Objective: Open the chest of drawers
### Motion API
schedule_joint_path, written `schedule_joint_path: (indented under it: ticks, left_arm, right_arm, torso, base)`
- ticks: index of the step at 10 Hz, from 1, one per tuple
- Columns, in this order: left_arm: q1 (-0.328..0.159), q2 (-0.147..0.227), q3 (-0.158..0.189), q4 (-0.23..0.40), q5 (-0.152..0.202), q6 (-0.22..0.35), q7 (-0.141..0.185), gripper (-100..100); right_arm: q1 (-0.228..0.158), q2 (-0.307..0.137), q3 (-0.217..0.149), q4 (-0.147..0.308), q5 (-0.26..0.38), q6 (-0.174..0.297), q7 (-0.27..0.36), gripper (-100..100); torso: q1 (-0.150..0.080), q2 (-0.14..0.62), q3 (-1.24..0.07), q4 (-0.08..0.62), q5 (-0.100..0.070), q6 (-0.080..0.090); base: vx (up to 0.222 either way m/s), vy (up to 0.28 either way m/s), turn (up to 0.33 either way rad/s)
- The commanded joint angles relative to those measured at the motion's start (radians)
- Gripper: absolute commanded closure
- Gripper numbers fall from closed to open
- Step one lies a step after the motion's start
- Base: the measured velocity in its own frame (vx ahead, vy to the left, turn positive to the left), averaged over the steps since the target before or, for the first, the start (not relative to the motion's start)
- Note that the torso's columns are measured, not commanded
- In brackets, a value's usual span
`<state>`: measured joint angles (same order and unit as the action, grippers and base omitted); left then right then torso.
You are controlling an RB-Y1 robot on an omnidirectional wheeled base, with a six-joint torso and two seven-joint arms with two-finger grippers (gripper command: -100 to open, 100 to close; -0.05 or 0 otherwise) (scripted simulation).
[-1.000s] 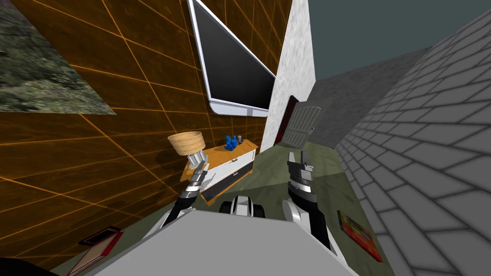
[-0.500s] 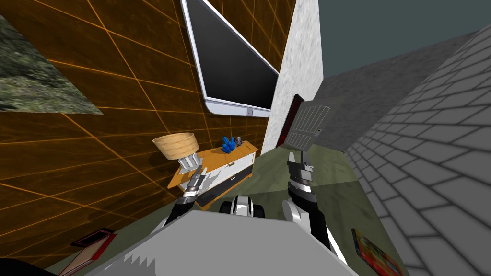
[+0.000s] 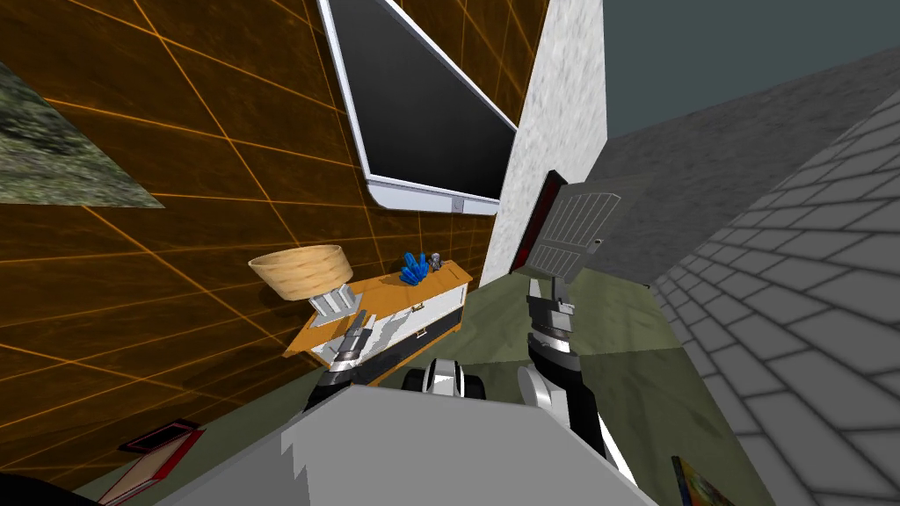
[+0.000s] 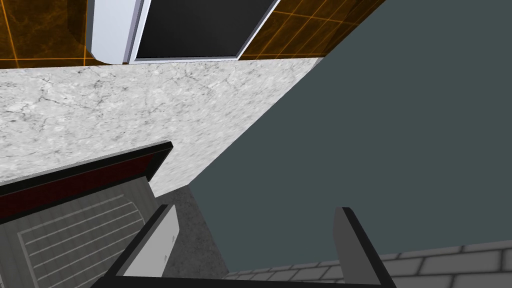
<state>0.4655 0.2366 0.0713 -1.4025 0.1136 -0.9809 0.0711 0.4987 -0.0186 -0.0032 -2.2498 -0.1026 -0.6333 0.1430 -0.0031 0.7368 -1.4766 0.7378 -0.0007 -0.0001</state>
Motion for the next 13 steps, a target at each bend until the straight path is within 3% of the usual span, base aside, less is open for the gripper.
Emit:
schedule_joint_path:
  ticks: [1,5,9,12,13]
  left_arm:
    - [-0.004,-0.007,0.006,0.073,0.010,-0.050,0.010,-100]
    - [-0.010,-0.018,0.014,0.182,0.023,-0.109,0.023,-100]
    - [-0.017,-0.034,0.022,0.274,0.034,-0.163,0.035,-100]
    - [-0.025,-0.070,0.032,0.386,0.050,-0.233,0.051,-100]
    - [-0.025,-0.070,0.032,0.393,0.050,-0.233,0.051,-100]
  right_arm:
    - [0.000,0.000,0.000,0.000,0.000,0.000,0.000,0]
    - [0.000,0.000,0.000,0.000,0.000,0.000,0.000,0]
    - [0.000,0.000,0.000,0.000,0.000,0.000,0.000,0]
    - [0.000,0.000,0.000,0.000,0.000,0.000,0.000,0]
    - [0.000,0.000,0.000,0.000,0.000,0.000,0.000,0]
  torso:
    - [0.002,0.000,0.000,0.000,0.000,0.000]
    - [0.007,-0.011,-0.004,-0.005,0.010,0.010]
    - [0.004,-0.015,-0.005,-0.009,0.013,0.010]
    - [0.004,-0.012,-0.005,-0.004,0.005,0.006]
    - [0.005,-0.007,-0.004,-0.002,0.002,0.002]
  base:
    - [0.140,-0.089,0.078]
    - [0.128,-0.092,0.103]
    - [0.098,-0.082,0.058]
    - [0.132,-0.140,0.066]
    - [0.126,-0.086,0.032]
